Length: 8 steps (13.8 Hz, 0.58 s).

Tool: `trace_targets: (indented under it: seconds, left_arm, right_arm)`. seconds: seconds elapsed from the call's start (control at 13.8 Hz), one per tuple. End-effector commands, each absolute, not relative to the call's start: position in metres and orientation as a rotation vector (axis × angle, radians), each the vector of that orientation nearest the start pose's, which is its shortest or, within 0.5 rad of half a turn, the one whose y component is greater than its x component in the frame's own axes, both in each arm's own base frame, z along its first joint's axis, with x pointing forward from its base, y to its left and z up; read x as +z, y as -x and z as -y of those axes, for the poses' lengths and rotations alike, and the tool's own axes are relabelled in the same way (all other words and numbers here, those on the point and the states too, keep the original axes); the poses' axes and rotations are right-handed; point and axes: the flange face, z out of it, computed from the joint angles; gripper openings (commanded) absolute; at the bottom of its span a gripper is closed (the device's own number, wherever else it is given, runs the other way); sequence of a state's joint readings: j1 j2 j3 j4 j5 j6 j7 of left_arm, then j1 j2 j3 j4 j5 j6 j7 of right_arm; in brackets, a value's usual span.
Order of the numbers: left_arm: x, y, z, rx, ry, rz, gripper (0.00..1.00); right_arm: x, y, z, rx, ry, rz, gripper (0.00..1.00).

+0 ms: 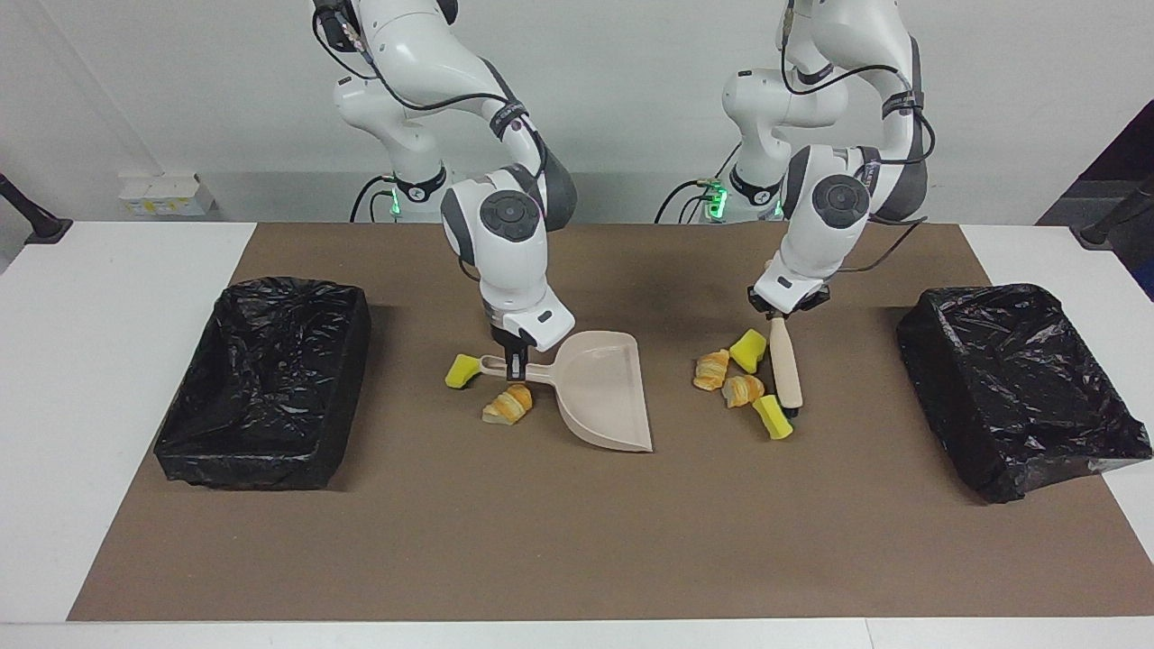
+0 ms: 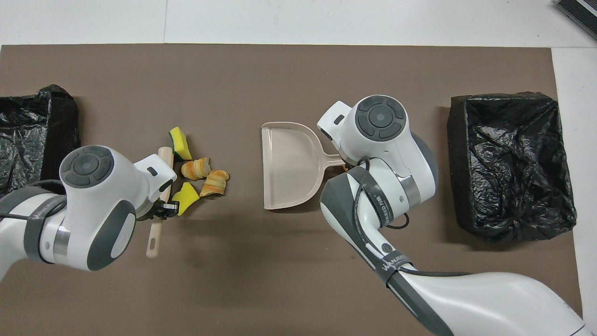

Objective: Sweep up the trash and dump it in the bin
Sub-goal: 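Sweep sponge pieces with the brush toward the dustpan held by the right gripper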

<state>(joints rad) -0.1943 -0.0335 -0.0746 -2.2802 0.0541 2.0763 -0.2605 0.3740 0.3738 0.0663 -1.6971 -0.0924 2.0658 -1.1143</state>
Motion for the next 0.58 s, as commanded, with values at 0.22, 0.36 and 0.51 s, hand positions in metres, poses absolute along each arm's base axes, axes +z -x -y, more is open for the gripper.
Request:
trace_targets:
  seconds: [0.22,0.36,0.51]
  left_arm:
    - [0.344,-0.465,0.159,0.162,3.166,0.013,0.0]
    - [0.335,-0.475,0.192,0.19,3.203,-0.018,0.0]
    - [0.34,-0.478,0.229,0.175,3.269,-0.039,0.0]
  right_arm:
    - [0.377,-0.596,-0.274,0.001,-2.139,-2.256,0.0]
    - [0.377,-0.595,-0.274,0.001,-2.136,-2.259,0.0]
    - [0.377,-0.595,-0.273,0.001,-2.136,-2.259,0.0]
